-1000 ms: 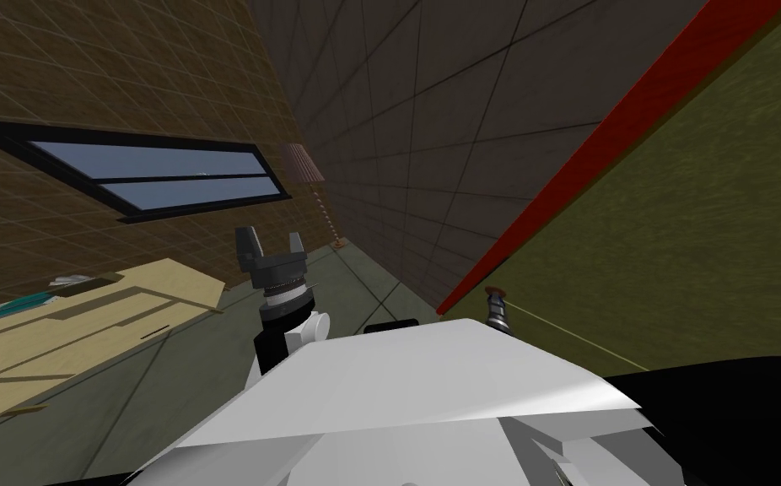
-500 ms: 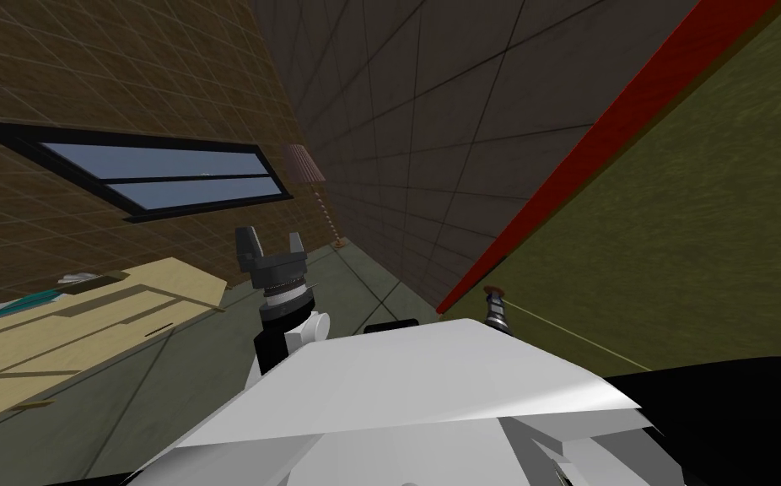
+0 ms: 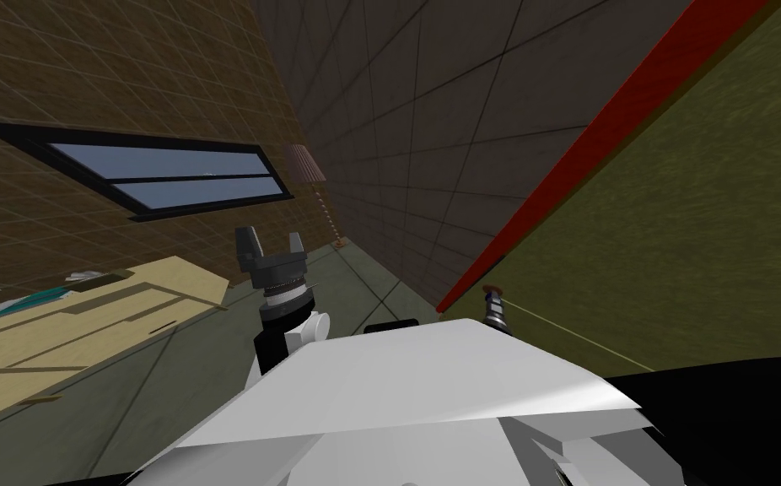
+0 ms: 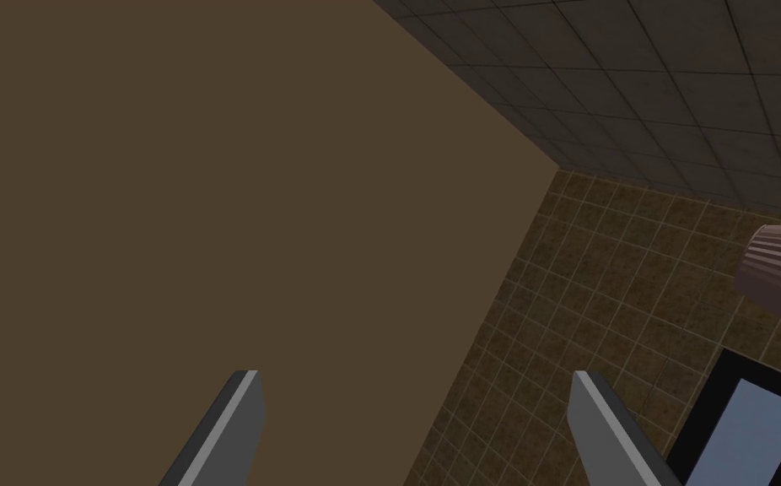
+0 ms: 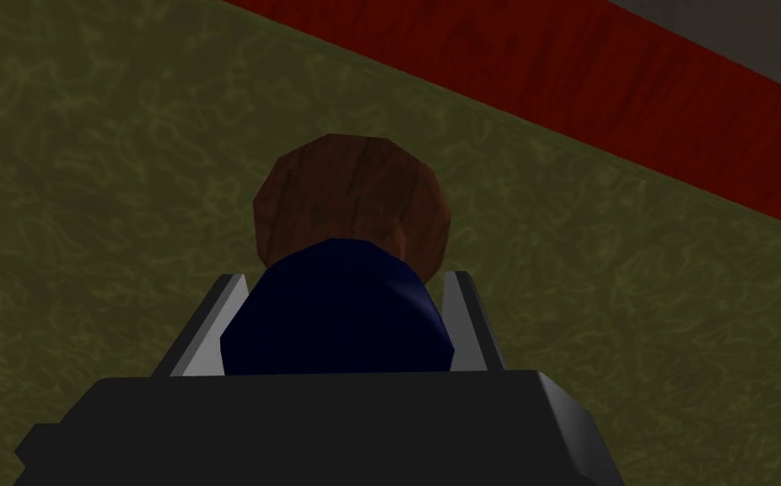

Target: Pull the door open

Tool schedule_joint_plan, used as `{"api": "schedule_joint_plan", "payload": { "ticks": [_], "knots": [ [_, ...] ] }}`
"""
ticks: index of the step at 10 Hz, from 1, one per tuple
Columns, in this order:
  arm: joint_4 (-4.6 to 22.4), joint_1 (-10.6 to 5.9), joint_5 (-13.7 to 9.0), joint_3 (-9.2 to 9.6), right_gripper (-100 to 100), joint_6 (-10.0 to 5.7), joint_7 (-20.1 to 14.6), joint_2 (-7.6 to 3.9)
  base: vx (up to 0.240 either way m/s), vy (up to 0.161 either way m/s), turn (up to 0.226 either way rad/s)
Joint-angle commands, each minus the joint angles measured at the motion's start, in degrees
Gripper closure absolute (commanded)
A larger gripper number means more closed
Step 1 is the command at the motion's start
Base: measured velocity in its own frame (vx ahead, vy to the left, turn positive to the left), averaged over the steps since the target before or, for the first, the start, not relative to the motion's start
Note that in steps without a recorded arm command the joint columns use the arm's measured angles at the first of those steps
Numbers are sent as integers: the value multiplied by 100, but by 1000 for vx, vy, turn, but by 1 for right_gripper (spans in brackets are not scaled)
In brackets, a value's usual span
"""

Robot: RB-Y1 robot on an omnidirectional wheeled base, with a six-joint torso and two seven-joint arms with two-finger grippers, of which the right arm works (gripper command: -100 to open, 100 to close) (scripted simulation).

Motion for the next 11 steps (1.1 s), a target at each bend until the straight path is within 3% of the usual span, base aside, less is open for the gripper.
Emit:
{"api": "schedule_joint_plan", "payload": {
  "ticks": [1, 11],
  "knots": [
    [24, -19, 12, 0, 100, -4, -164, 12, -22, 3, 6],
    [32, -144, 150, -75, 100, 70, -1588, 71, -26, 2, 8]
  ]
}}
